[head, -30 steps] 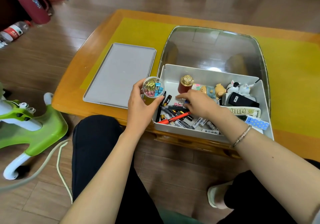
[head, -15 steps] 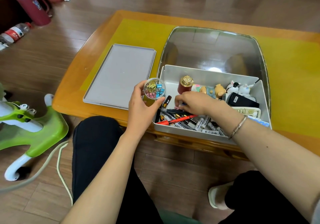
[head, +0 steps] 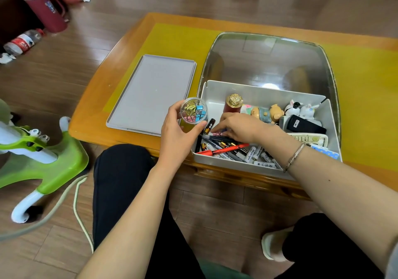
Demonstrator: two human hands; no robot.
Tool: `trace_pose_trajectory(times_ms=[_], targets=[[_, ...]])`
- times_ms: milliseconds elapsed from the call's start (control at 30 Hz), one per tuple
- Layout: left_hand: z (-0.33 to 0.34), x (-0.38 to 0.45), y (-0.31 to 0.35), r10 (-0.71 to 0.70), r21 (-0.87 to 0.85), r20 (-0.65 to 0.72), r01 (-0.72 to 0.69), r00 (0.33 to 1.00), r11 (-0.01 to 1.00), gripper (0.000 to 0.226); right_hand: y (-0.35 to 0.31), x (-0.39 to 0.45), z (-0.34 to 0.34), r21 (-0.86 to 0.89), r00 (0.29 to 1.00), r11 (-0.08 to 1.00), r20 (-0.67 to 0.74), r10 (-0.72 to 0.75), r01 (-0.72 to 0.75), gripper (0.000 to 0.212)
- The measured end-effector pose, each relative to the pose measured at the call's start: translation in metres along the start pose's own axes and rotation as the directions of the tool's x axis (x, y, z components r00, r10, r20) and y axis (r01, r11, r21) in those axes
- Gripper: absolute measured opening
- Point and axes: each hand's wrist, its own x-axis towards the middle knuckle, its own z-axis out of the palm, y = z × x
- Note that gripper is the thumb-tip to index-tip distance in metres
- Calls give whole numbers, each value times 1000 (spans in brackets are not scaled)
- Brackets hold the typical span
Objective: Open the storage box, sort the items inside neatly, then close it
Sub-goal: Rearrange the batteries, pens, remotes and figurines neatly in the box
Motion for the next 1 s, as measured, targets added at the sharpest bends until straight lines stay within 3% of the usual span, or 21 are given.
trace_pose_trajectory(times_ms=[267,367,500,700,833,933,1000], targets=[[-2,-1,-1,-1,-4,0,1,1000,1000,62,-4,3,1,48,998,999,64,-19,16,48],[-2,-1,-1,4,-6,7,-4,1000,1000,60,-6,6,0,69,998,998,66,-11,6,41],[-3,0,-1,-4,-8,9,4,1000,1000,59,-7,9,0,35,999,998,12,49,-49,29],[0,2,-3,-12,5,-30,12,999,1000,64,-4,-6,5,155,971,976,-158,180,-155,17],[3,3,4,78,96,-32,-75,996,993,66,-7,-16,-4,358,886,921,-362,289,-154,14],[10,1,12,283,228,21,-280,959,933,67,-12,-27,-17,491,764,861,-503,404,-132,11],[16,1,16,296,251,11,-289,955,924,69,-14,-36,-23,541,693,833,-558,457,-115,11]])
